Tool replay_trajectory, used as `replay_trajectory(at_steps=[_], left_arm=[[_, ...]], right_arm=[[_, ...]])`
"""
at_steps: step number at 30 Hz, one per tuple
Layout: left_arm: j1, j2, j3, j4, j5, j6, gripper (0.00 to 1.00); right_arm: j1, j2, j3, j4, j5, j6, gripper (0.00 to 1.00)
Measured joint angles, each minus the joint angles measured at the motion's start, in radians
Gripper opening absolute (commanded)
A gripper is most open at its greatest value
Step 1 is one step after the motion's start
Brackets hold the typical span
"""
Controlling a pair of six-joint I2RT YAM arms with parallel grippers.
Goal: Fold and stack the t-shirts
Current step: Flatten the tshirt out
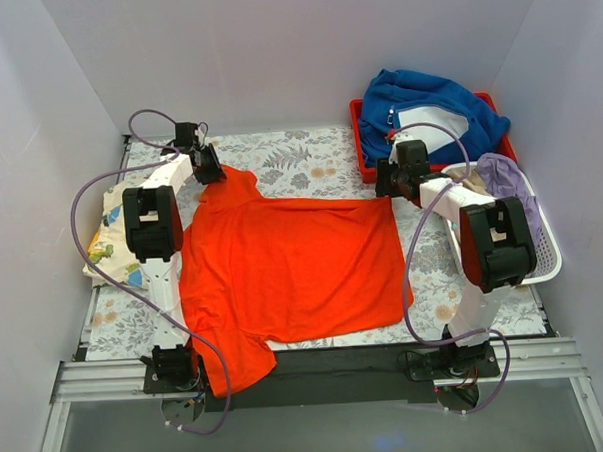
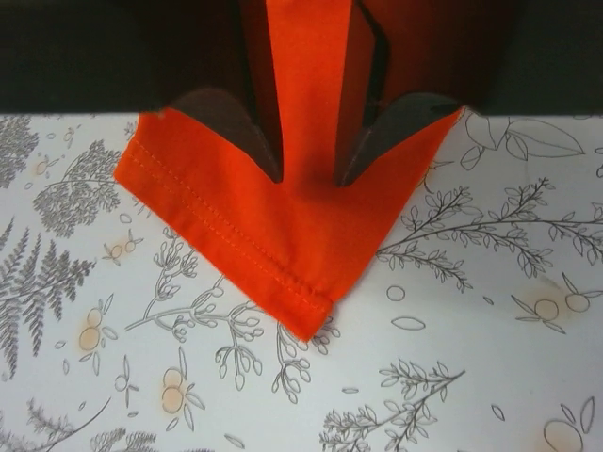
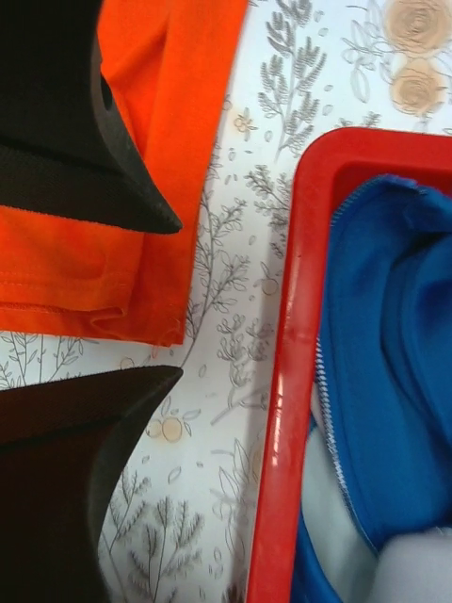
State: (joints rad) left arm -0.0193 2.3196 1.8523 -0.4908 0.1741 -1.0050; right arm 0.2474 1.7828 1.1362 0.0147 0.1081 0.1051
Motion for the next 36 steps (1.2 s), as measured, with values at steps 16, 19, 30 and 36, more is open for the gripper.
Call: replay_trajectory(at_steps=[16,19,30,36], left_arm=[[0.071,0.215,0.318,-0.003,0.084,-0.022,0.00],[0.086,0.262,0.392,-0.002,0.084,-0.024,0.00],[0.112,0.276,0.453,0.018,0.121,-0.048,0.06],[0.112,0.127,0.272,0.020,0.158,-0.072,0.07]], right_arm=[[0.023,-0.069,-0.069,-0.082,-0.452,0.045,0.50],[0.029,-0.090,-0.090,-0.087,-0.485,0.042,0.48],[0.050,-0.138,-0.286,-0.161,-0.491,0.068,0.45],[0.092,-0.239,-0.365,-0.237,-0.416,0.101,0.42]])
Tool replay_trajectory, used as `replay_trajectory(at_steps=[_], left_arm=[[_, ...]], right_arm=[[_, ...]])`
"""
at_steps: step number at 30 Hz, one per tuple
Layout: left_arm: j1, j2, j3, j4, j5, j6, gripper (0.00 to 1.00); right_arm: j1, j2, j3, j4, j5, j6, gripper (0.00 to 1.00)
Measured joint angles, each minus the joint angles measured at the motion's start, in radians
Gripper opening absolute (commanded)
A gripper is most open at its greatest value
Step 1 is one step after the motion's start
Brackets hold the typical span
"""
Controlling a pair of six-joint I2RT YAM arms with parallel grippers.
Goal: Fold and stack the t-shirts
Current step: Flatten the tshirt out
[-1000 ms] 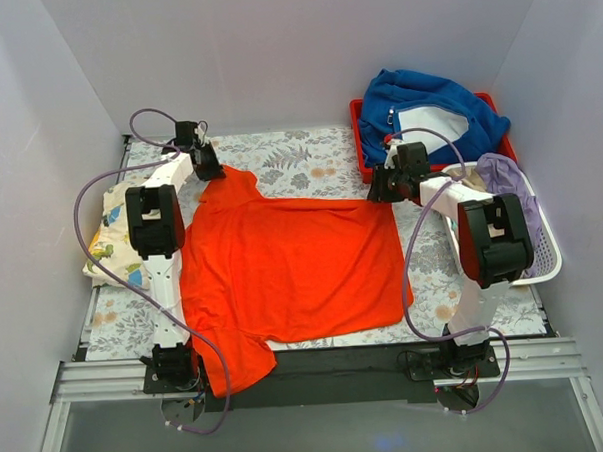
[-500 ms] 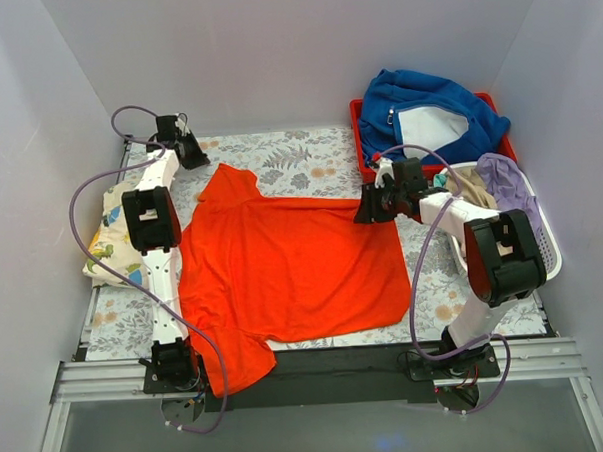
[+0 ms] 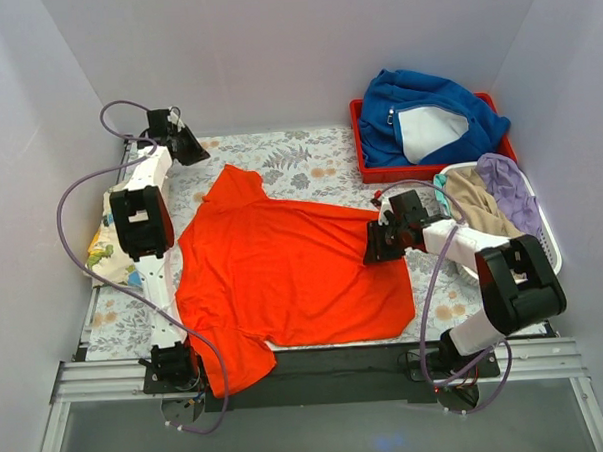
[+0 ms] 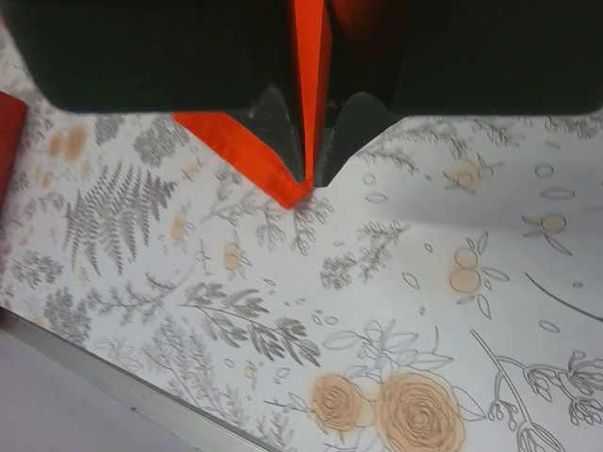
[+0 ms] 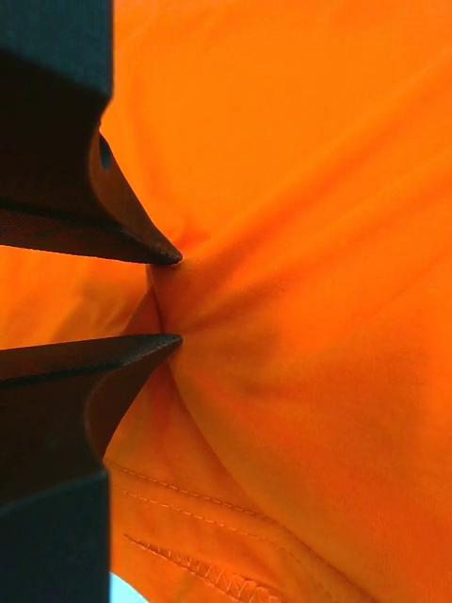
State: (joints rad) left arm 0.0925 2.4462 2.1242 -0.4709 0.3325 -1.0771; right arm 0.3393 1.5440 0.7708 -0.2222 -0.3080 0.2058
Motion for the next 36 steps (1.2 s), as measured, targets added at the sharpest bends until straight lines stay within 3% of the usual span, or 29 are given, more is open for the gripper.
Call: replay_trajectory(at_steps=[5,8,9,12,20,26,31,36], left_arm=[[-0.001,-0.170,-0.116,0.001,0.037,-0.005,0.08],[-0.001,-0.232,-0.140,0.002,0.061,-0.003,0.08],[-0.001,-0.241,-0.140,0.004,0.072,-0.002,0.08],[-0.001,-0.240,-0.139,-0.001,0.111,0.000,0.08],[-0.002,-0.120,-0.118,-0.057,0.215,0.015,0.10],[-0.003,-0.019,-0.081,-0.081,0.260,0.026,0.12],[-0.003,0.020,-0.042,-0.093,0.289,0.026,0.12],[-0.003,0.022,-0.027,-0.096,0.302,0.025,0.12]], right_arm=[[0.102,-0.164,-0.123,-0.058,0.100,0.082,0.44],[0.163,-0.274,-0.178,-0.122,0.161,0.138,0.57],[0.174,-0.312,-0.187,-0.149,0.188,0.151,0.68],[0.172,-0.397,-0.171,-0.199,0.308,0.174,0.81],[0.006,-0.262,0.100,-0.169,0.516,0.150,0.80],[-0.092,-0.101,0.105,-0.136,0.521,0.131,0.78],[-0.145,-0.081,0.099,-0.134,0.486,0.126,0.77],[-0.196,-0.080,0.079,-0.108,0.415,0.122,0.62]])
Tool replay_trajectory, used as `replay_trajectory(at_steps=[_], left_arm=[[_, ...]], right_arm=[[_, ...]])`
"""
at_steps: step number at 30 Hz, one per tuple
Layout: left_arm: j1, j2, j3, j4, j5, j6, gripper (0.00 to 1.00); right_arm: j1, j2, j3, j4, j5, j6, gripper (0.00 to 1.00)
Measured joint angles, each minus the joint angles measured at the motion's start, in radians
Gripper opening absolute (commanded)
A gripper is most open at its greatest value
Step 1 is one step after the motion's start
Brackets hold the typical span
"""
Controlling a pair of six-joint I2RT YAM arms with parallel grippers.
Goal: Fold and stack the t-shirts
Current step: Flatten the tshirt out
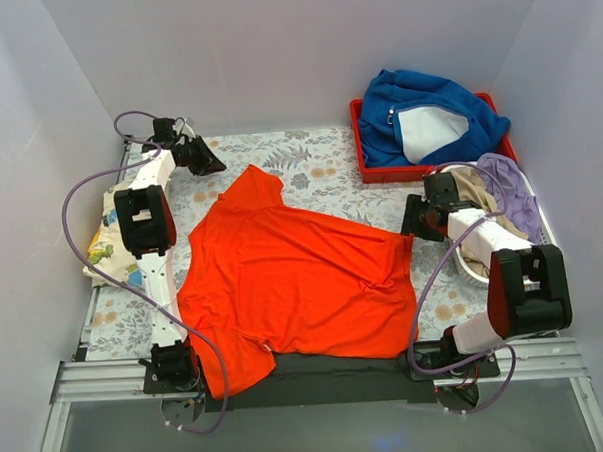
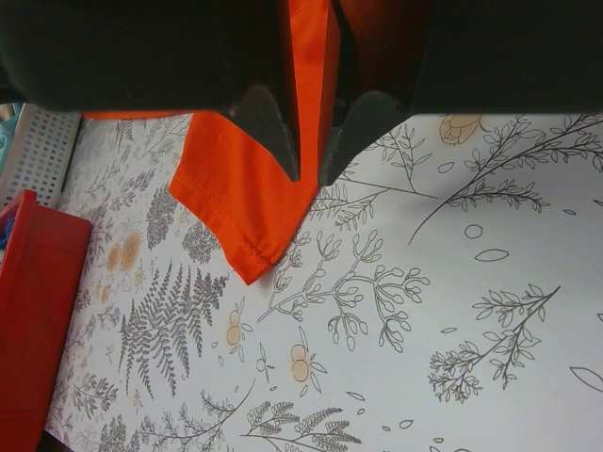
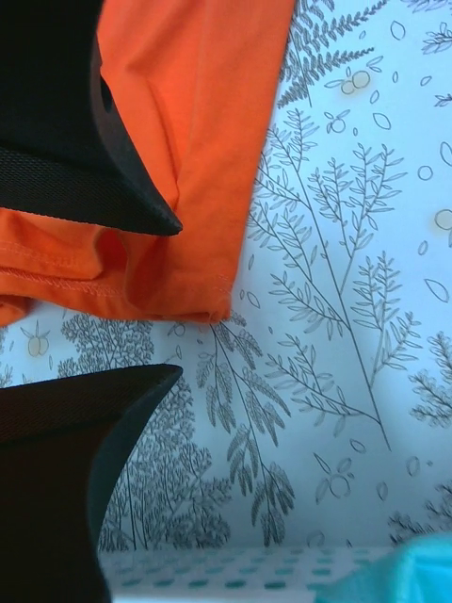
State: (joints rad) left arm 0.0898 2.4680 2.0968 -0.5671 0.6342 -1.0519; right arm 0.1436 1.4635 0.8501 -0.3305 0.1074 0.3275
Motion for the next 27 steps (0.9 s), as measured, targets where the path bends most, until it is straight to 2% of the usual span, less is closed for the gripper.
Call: replay_trajectory(at_steps=[3,11,22,25,26,27], left_arm=[[0.000,0.000,0.003,0.002,0.003,0.000,0.12],[0.000,0.000,0.003,-0.001,0.002,0.000,0.12],[0.000,0.000,0.003,-0.001,0.001,0.001,0.12],[0.000,0.000,0.003,-0.002,0.001,0.001,0.12],[0.000,0.000,0.003,-0.002,0.000,0.001,0.12],[0.000,0.000,0.003,-0.001,0.001,0.001,0.12]], right_arm=[[-0.021,0.000,-0.023,0.023,-0.075,0.010,0.58],[-0.026,-0.042,-0.051,0.049,-0.238,0.040,0.58],[-0.026,-0.062,-0.097,0.071,-0.307,0.067,0.56],[-0.026,-0.063,-0.097,0.073,-0.314,0.068,0.49],[-0.026,-0.063,-0.097,0.073,-0.315,0.069,0.40],[-0.026,-0.063,-0.097,0.074,-0.317,0.068,0.37]])
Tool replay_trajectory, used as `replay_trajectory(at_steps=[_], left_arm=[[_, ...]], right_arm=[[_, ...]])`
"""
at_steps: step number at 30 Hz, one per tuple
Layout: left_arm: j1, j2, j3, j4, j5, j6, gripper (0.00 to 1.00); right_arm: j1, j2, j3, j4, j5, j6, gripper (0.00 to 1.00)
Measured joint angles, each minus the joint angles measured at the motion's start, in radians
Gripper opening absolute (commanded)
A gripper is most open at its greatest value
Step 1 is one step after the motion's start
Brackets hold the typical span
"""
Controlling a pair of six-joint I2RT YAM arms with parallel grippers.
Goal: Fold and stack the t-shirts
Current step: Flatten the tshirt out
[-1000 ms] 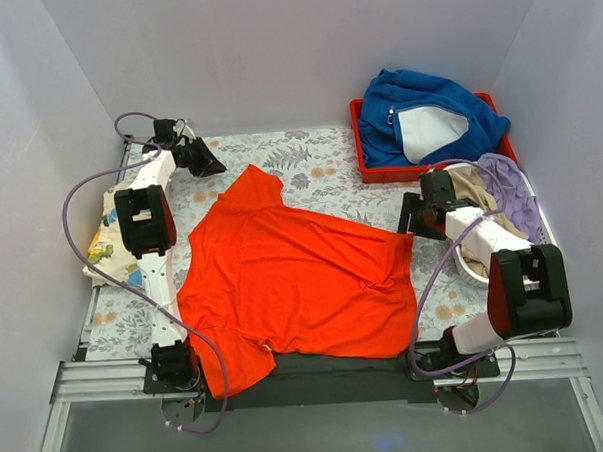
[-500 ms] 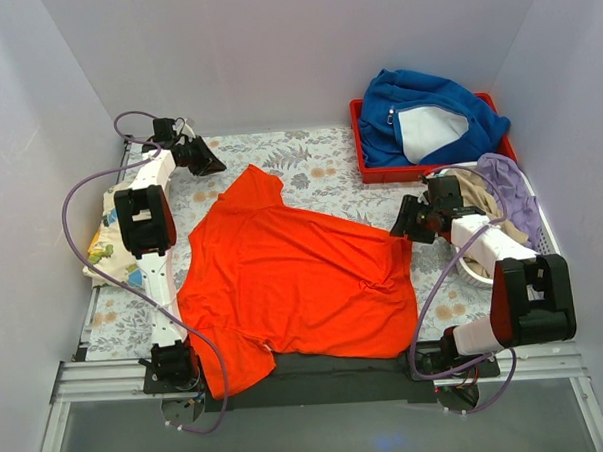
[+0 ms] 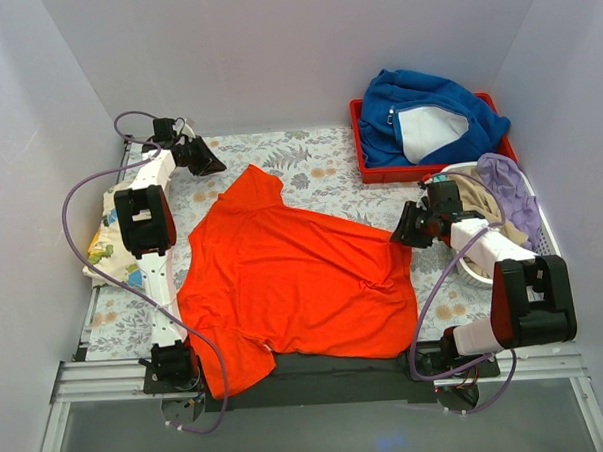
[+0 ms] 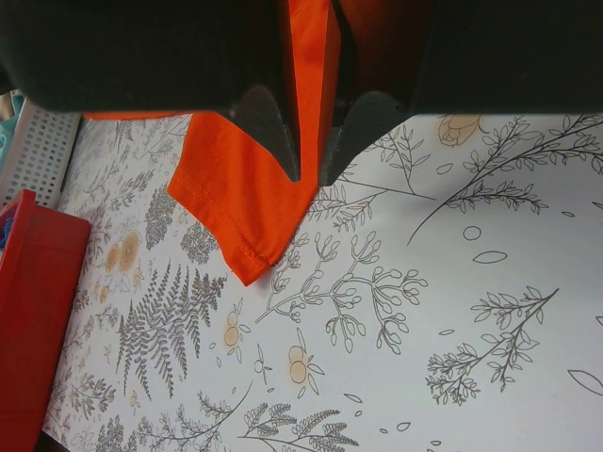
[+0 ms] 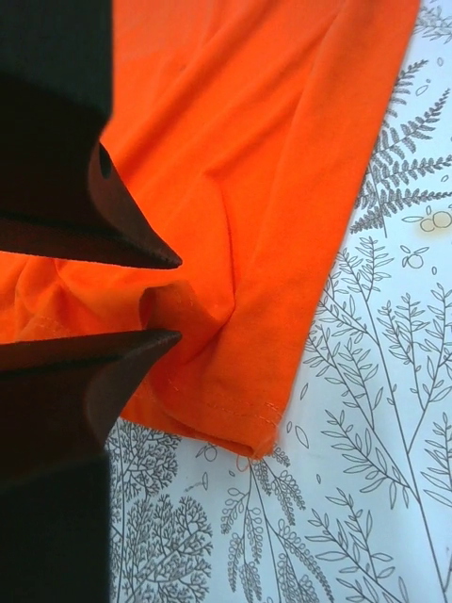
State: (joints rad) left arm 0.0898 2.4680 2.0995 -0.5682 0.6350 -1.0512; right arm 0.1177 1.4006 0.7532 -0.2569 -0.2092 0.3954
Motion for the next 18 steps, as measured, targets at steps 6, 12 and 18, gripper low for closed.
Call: replay_trajectory(at_steps=[6,12,18], left_arm=[[0.000,0.000,0.000,0.000,0.000,0.000,0.12],[0.000,0.000,0.000,0.000,0.000,0.000,0.12],[0.000,0.000,0.000,-0.001,0.000,0.000,0.12]], right_arm=[[0.000,0.013,0.000,0.010,-0.002,-0.006,0.01],[0.000,0.032,0.023,0.008,0.016,-0.014,0.01],[-0.001,0.033,0.071,-0.002,0.067,-0.041,0.01]])
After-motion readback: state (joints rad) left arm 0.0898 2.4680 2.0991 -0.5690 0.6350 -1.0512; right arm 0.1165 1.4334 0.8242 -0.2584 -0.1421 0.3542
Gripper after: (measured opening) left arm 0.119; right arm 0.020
